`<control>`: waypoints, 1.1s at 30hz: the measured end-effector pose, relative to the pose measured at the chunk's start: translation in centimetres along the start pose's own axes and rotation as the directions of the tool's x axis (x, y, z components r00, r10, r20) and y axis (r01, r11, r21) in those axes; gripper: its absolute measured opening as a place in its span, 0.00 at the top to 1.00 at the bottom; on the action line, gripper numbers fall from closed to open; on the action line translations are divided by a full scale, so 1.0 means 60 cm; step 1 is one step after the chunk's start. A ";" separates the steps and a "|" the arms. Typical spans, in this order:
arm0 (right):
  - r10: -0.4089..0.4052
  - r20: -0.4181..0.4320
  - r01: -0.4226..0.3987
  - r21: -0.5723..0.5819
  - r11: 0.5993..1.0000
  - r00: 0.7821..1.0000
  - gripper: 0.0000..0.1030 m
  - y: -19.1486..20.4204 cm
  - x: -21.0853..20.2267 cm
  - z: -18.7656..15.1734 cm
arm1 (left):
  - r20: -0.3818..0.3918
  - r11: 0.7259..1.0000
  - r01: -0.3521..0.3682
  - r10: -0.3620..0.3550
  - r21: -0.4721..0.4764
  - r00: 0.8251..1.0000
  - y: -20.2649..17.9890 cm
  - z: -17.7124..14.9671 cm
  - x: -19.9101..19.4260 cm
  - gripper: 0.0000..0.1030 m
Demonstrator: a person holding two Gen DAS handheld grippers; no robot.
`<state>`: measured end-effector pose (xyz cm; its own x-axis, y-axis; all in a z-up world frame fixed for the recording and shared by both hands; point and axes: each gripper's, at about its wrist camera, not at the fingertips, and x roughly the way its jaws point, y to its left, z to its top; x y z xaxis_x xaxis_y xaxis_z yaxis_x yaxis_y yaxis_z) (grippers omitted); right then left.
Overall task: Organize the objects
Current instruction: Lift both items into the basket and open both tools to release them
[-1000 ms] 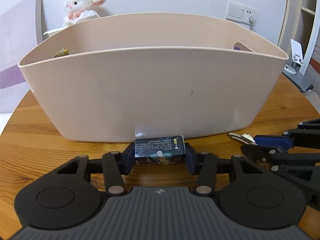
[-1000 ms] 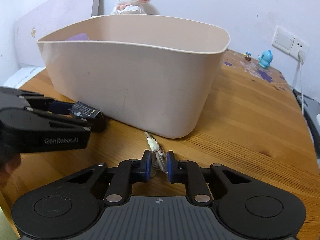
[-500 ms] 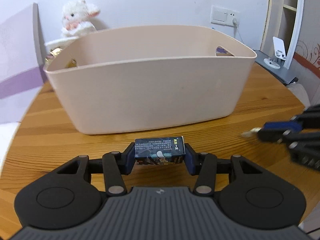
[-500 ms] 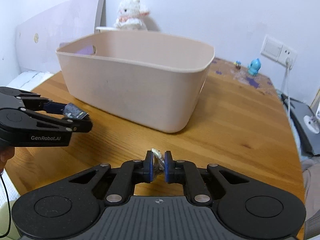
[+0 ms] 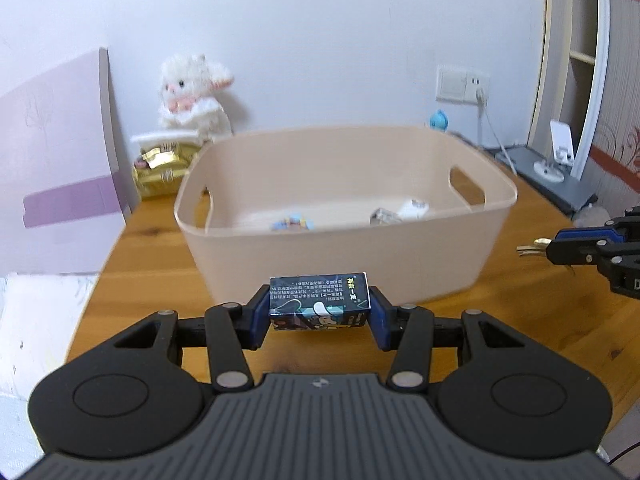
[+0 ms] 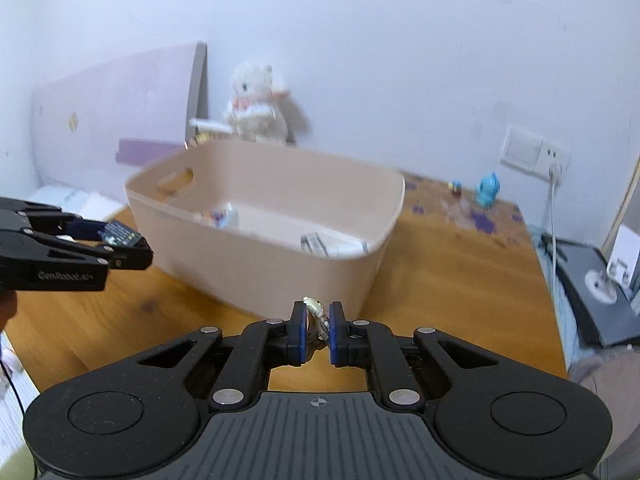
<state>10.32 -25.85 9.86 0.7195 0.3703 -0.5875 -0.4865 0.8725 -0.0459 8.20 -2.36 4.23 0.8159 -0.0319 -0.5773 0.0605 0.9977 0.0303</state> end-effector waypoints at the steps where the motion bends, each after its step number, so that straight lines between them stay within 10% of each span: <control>1: 0.004 0.013 -0.004 0.000 1.000 1.000 0.90 0.001 -0.005 0.009 | 0.009 1.000 0.000 0.000 0.001 1.000 0.001 0.007 -0.004 0.50; 15: -0.007 0.099 0.007 -0.003 1.000 0.995 0.90 0.015 0.037 0.127 | 0.048 0.997 -0.061 0.059 0.044 0.997 0.016 0.101 0.054 0.50; 33: -0.019 -0.142 0.034 0.105 0.994 0.990 0.90 -0.005 0.223 0.120 | -0.258 0.996 -0.091 0.092 0.014 0.962 0.014 0.115 0.238 0.49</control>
<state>23.65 -18.84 7.86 0.6510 0.3052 -0.6950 -0.4071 0.9132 0.0198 23.87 -2.40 1.62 0.6417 0.0764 -0.7632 -0.0065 0.9955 0.0942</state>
